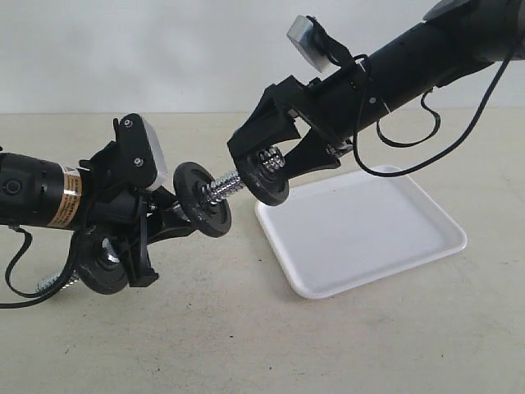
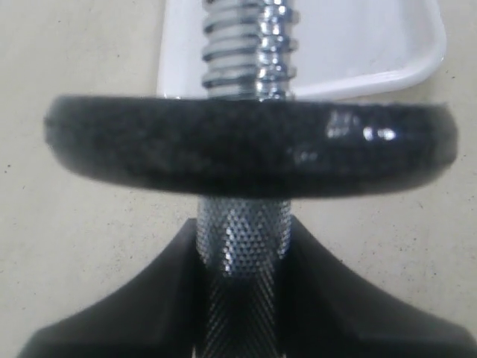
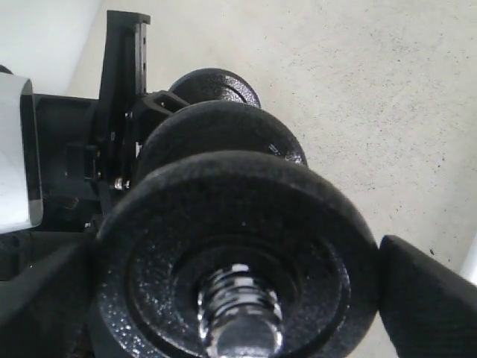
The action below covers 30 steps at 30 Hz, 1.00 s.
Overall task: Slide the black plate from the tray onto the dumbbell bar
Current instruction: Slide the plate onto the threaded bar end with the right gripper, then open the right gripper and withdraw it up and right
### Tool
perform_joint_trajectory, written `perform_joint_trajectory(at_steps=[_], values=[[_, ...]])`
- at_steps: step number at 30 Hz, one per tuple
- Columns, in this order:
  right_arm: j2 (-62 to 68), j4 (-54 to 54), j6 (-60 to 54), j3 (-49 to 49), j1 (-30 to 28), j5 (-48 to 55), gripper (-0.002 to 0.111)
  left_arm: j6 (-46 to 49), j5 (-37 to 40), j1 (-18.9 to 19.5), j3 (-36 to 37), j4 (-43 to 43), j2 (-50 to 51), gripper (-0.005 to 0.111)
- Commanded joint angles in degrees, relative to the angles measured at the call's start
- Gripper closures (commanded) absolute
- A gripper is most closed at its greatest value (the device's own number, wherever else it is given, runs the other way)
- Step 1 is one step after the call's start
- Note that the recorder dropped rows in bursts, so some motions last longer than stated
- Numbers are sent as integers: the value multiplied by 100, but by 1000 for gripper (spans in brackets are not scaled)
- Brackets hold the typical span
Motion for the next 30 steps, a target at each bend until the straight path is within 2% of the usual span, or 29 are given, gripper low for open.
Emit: perform_joint_trajectory(at_steps=[1,8,10,11,13,16,18,30], values=[[-71,506,-3,-44,22,93,108,71,-3979,-35,-204,-307,-326,102],[-71,527,-101,-44,22,93,107,71,-3979,-35,-204,-323,-326,102],[-71,535,-101,-44,22,93,99,71,-3979,-35,-204,-323,-326,102],[-71,535,-101,-44,22,93,93,60,-3979,-35,-204,-326,-326,102],[-71,553,-101,-44,22,93,69,71,-3965,-35,-204,-326,-326,102],[-71,553,-127,-44,22,93,19,71,-3965,-35,-204,-326,-326,102],[-71,553,-111,-44,22,93,7,71,-3965,-35,-204,-326,-326,102],[-71,553,-111,-44,22,92,7,71,-3911,-35,-204,-326,-326,102]])
